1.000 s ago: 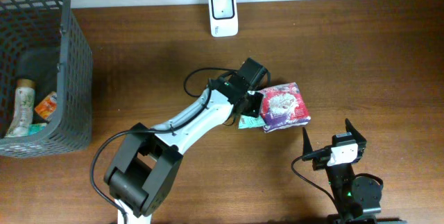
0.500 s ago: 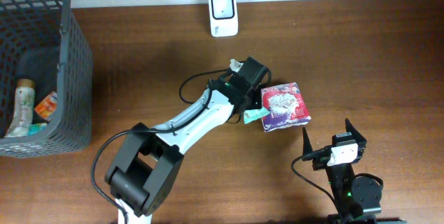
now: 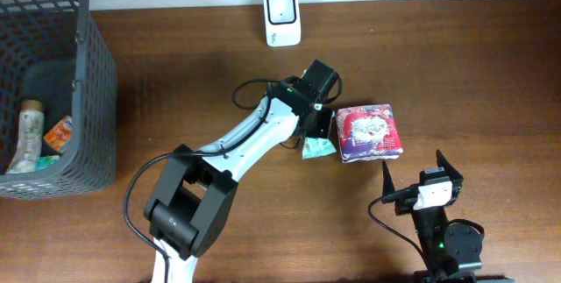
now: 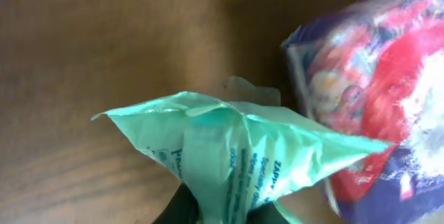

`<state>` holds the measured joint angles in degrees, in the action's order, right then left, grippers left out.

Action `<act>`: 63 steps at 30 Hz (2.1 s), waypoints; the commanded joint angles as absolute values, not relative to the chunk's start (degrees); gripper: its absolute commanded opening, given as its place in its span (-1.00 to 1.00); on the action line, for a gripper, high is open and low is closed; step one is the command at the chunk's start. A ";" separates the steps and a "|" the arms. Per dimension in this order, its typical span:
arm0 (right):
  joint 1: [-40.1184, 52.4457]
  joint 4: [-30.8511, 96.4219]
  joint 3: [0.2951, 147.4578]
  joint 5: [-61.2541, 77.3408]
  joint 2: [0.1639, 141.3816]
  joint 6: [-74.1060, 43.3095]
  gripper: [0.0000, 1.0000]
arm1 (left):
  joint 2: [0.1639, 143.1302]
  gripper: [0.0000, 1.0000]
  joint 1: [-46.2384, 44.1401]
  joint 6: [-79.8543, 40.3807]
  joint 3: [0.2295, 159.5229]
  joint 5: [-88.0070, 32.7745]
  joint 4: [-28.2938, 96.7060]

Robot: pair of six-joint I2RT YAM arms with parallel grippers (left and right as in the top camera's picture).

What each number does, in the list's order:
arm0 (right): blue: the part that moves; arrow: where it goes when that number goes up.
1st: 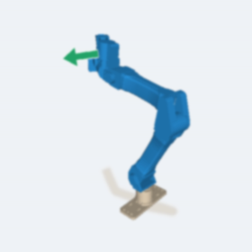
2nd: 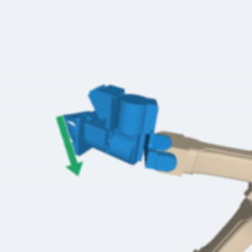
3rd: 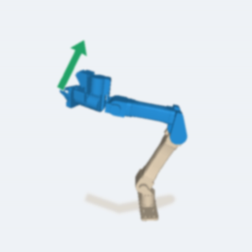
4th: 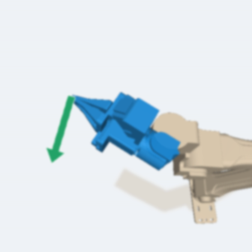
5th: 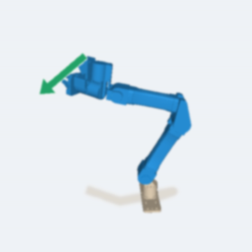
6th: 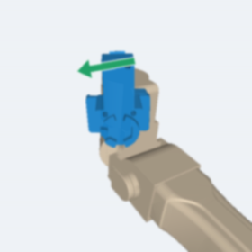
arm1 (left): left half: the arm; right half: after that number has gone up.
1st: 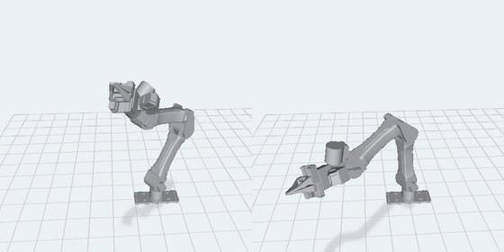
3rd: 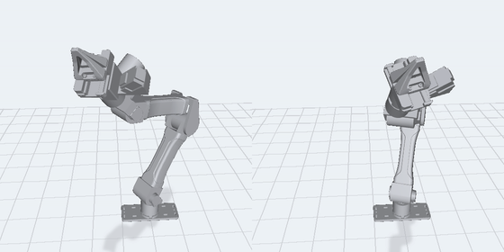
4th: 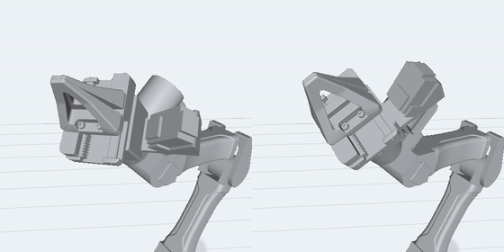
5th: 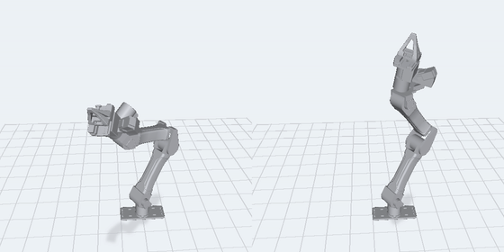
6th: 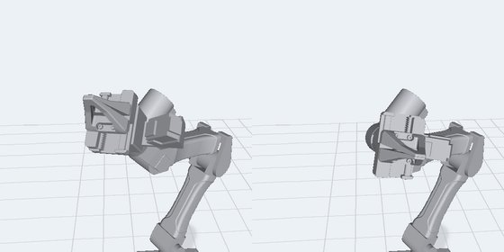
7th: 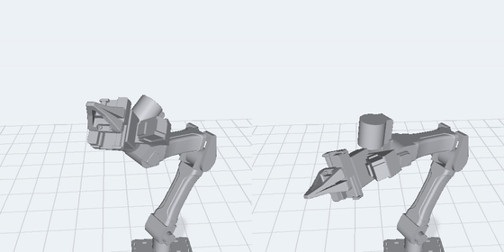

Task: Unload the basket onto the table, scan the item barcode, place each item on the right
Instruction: 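Pick the green wipes pouch from the basket, set it left of the red pack, then pick the orange tissue packet from the basket, set it left of the green pouch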

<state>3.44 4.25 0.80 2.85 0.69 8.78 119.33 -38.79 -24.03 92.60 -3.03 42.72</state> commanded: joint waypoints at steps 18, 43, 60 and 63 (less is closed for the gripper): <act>3.75 4.29 0.32 2.76 0.36 8.14 0.97 | 110.54 0.29 -15.55 -24.27 139.17 -3.64 80.42; 3.75 4.29 0.32 2.76 0.36 8.14 0.98 | 127.09 0.32 34.00 -17.02 122.65 10.11 79.68; 3.75 4.29 0.32 2.74 0.36 8.14 0.97 | 135.31 -0.31 30.63 1.32 111.22 7.09 68.82; 3.75 4.29 0.32 2.76 0.36 8.14 0.97 | 135.31 -0.76 30.81 -1.13 113.89 6.83 71.07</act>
